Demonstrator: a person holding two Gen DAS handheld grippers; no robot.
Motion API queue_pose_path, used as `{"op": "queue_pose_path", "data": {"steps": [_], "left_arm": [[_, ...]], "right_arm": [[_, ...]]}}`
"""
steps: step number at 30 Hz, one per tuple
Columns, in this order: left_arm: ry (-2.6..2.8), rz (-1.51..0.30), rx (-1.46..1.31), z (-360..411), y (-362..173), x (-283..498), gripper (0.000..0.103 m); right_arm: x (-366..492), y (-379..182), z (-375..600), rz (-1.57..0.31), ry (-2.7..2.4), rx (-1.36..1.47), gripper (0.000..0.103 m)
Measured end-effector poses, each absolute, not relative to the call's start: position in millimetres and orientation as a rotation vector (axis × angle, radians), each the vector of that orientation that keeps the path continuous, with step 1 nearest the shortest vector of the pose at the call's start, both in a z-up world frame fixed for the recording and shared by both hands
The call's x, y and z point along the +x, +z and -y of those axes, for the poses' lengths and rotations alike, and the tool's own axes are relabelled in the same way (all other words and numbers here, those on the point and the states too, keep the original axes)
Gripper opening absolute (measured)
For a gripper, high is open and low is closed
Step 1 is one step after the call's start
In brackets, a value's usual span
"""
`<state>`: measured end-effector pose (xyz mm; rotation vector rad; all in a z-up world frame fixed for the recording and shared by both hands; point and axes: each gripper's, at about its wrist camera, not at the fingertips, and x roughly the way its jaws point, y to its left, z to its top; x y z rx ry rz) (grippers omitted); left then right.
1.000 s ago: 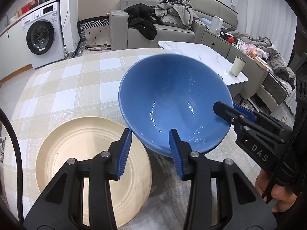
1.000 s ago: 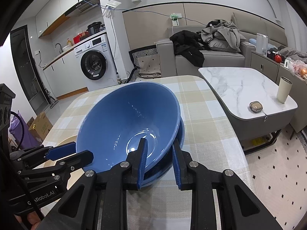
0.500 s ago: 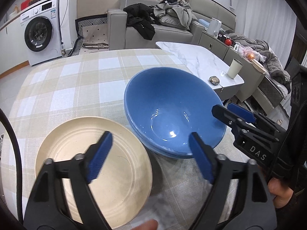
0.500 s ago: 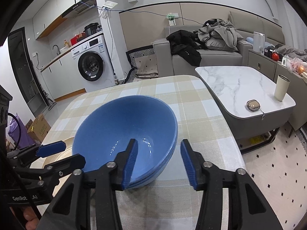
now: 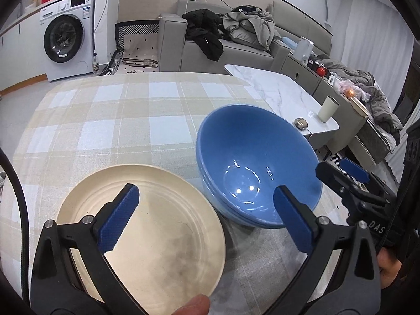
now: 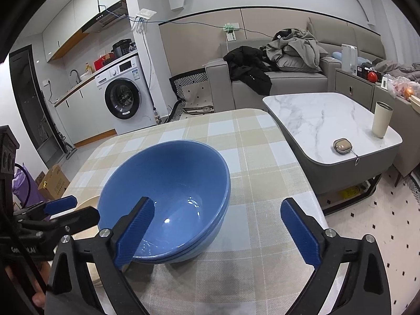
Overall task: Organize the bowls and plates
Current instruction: 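Close both tools on the rim of the nested blue bowl stack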
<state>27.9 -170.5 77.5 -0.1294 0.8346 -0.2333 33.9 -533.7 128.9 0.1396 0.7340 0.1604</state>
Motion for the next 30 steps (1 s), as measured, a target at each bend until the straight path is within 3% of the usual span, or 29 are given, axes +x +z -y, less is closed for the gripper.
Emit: {"op": "queue_pose_path", "data": {"steps": [24,30], "left_arm": [[-0.213,-0.950,-0.185,153.2,48.5,76.2,0.102],[-0.262,-0.951,-0.215,160.8,43.0,83.0,0.101]], "right_arm": [[49.6,98.3,554.2,-0.820,0.224,0.376,0.102],[56.2,85.2,553.6,-0.868,0.260,0.418,0.082]]}}
